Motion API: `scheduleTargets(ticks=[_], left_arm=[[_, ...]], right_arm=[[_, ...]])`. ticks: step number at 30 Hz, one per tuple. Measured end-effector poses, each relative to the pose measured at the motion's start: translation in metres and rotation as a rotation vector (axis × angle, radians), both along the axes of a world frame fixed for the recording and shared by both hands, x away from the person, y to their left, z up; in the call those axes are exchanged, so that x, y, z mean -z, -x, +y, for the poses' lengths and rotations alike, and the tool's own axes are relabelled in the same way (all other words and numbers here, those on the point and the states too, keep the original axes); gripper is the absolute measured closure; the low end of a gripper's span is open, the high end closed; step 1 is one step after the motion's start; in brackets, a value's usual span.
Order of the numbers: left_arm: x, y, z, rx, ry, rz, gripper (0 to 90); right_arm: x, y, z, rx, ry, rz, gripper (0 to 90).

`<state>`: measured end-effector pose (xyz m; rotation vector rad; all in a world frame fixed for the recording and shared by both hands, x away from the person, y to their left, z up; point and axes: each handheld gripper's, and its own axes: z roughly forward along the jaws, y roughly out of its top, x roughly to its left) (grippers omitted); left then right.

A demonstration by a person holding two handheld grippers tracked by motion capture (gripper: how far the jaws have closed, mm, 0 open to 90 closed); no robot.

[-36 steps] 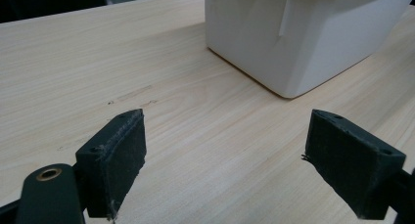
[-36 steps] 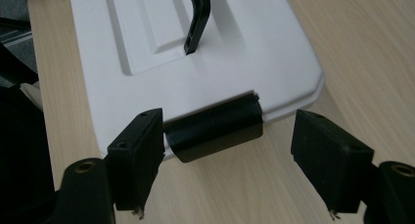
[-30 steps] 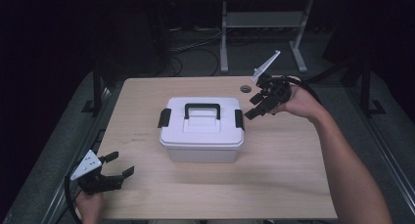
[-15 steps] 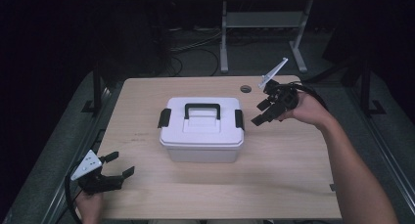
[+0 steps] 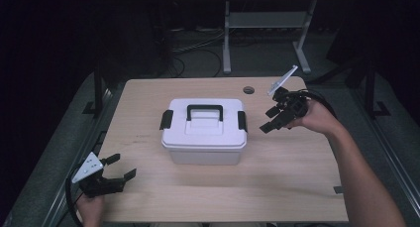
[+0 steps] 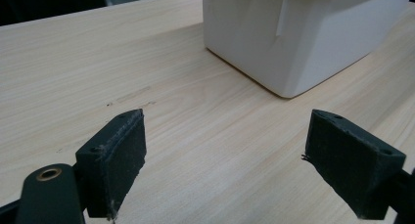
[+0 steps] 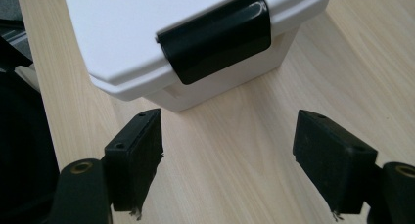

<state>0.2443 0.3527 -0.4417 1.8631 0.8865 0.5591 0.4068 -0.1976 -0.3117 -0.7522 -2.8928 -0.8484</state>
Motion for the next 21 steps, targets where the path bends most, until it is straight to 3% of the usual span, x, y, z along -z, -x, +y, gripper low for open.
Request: scheduleTargets(ticks=[21], left_arm=[[0.000,0.002,0.000,0.000,0.010,-0.002,14.7]], right_arm=[[0.017,0.014,-0.017,0.031,-0.008,0.015,25.4]])
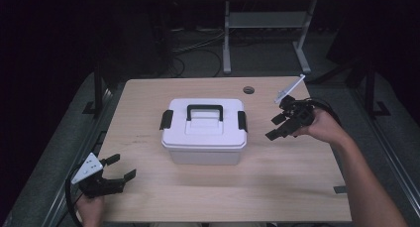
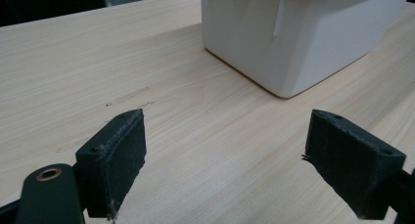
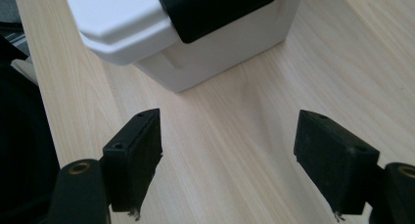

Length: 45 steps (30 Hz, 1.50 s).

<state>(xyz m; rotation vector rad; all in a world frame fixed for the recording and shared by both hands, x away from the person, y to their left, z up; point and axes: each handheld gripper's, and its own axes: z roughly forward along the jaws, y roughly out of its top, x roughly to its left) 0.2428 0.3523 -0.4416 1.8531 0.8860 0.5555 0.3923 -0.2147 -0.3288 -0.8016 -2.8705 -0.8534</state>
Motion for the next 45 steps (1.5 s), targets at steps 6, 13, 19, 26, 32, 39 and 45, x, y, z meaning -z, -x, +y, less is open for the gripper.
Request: scheduleTargets(ticks=[6,13,19,26,32,39,45], left_arm=[[0.000,0.000,-0.001,0.004,-0.004,0.000,14.7],[-0.001,0.001,-0.001,0.006,-0.006,-0.004,14.7],[0.000,0.001,0.000,0.003,-0.006,-0.004,14.7],[-0.001,0.001,0.000,0.002,-0.006,-0.005,14.7],[-0.001,0.002,0.001,0.002,-0.002,-0.004,14.7],[-0.001,0.003,0.001,0.002,-0.011,-0.004,14.7],[-0.001,0.003,0.001,0.003,-0.008,-0.006,14.7]], right_arm=[[0.007,0.005,-0.007,0.013,-0.010,0.005,25.4],[0.017,0.010,-0.013,0.027,-0.011,0.020,25.1],[0.022,0.013,-0.015,0.033,-0.018,0.029,25.1],[0.024,0.015,-0.020,0.045,-0.020,0.031,25.0],[0.026,0.017,-0.021,0.050,-0.023,0.034,24.9],[0.030,0.019,-0.024,0.052,-0.026,0.038,24.9],[0.031,0.022,-0.026,0.058,-0.028,0.039,24.9]])
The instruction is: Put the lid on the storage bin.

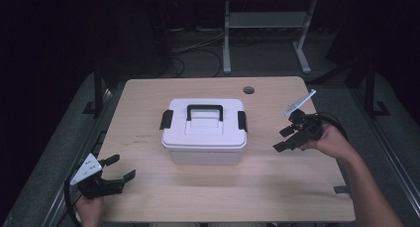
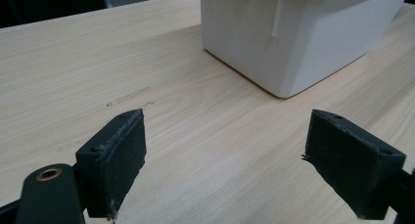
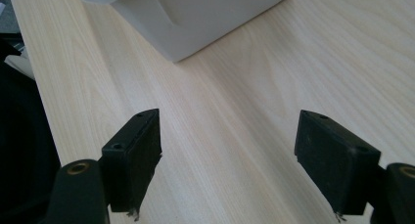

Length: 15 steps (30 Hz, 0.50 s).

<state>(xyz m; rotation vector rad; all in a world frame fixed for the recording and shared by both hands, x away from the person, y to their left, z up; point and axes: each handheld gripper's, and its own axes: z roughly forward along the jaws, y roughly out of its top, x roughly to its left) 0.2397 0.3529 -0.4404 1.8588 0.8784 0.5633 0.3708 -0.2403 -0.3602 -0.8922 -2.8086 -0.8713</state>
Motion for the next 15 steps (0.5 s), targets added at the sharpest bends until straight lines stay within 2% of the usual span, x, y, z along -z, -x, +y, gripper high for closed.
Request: scheduleTargets(ticks=[15], left_arm=[[0.000,0.000,-0.001,0.001,-0.003,-0.002,14.7]], right_arm=[[0.013,0.008,-0.007,0.009,-0.002,0.017,24.7]])
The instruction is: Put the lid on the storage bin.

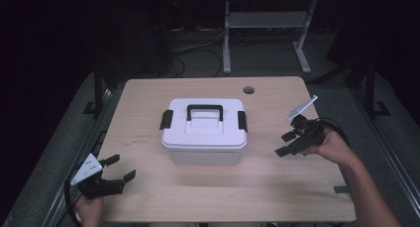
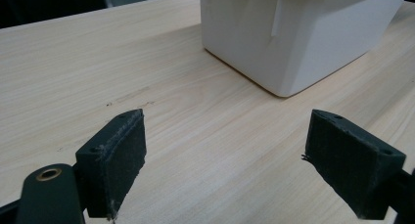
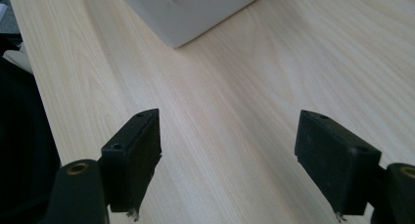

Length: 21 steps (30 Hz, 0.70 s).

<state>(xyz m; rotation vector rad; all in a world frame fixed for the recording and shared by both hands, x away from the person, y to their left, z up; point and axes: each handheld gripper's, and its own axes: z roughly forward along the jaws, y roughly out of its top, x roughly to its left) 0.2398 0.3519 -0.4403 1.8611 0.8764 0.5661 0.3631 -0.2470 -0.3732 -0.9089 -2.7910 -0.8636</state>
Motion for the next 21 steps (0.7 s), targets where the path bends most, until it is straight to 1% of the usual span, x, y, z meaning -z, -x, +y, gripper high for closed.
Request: scheduleTargets(ticks=[10,21], left_arm=[[0.000,0.000,0.000,0.001,0.002,0.002,14.7],[0.000,0.000,-0.001,0.002,-0.003,0.001,14.7]], right_arm=[[0.014,0.009,-0.007,0.013,-0.008,0.021,24.7],[0.025,0.017,-0.014,0.028,-0.014,0.038,24.4]])
